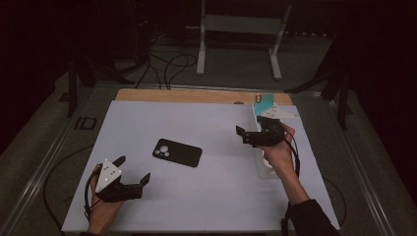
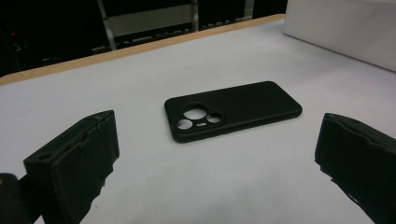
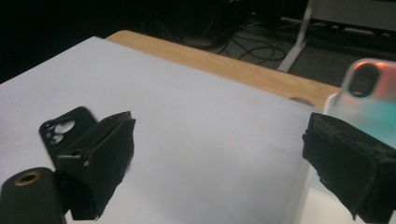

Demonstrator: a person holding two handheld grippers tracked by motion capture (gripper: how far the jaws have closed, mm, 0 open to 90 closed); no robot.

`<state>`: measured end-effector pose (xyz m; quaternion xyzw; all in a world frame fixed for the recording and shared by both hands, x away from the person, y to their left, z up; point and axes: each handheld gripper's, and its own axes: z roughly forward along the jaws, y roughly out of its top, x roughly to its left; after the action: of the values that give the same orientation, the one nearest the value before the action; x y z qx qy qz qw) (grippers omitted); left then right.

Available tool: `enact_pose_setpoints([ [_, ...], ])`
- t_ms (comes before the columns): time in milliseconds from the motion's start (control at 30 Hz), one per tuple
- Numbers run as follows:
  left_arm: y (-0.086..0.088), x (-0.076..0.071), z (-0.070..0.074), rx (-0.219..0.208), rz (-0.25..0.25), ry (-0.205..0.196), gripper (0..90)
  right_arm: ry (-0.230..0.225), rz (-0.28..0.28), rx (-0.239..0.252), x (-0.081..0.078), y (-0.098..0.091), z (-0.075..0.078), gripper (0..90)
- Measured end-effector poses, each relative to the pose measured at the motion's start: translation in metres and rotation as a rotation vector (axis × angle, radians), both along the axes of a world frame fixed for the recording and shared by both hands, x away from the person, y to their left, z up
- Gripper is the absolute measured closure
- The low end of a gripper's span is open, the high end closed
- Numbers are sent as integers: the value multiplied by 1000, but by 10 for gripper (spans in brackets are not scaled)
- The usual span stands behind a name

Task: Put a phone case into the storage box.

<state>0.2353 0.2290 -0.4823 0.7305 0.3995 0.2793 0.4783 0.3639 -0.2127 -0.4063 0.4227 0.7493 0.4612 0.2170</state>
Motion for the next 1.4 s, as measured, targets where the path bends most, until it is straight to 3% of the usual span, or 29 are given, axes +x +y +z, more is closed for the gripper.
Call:
enact_pose_setpoints([
  [400,-1,0,0,1,0,0,3,30,72,-13,-10,25,-13,132],
  [633,0,0,0,2,0,0,3,36,119,-48,-9,54,-12,155],
  [667,0,0,0,1,0,-1,3,45,124,-62,-7,65,-13,185],
  [800,0,0,0,1,2,0,3,58,134,-81,-3,78,-16,244],
  [867,0,0,0,3,1,0,3,81,137,-107,4,90,-22,361],
  [1100,0,0,0,1,0,0,3,131,152,-122,20,115,-32,710],
  [1233,0,0,0,2,-2,-1,3,118,149,-144,27,126,-41,900],
  [1400,0,0,0,0,-2,-2,3,133,164,-203,36,138,-57,900],
])
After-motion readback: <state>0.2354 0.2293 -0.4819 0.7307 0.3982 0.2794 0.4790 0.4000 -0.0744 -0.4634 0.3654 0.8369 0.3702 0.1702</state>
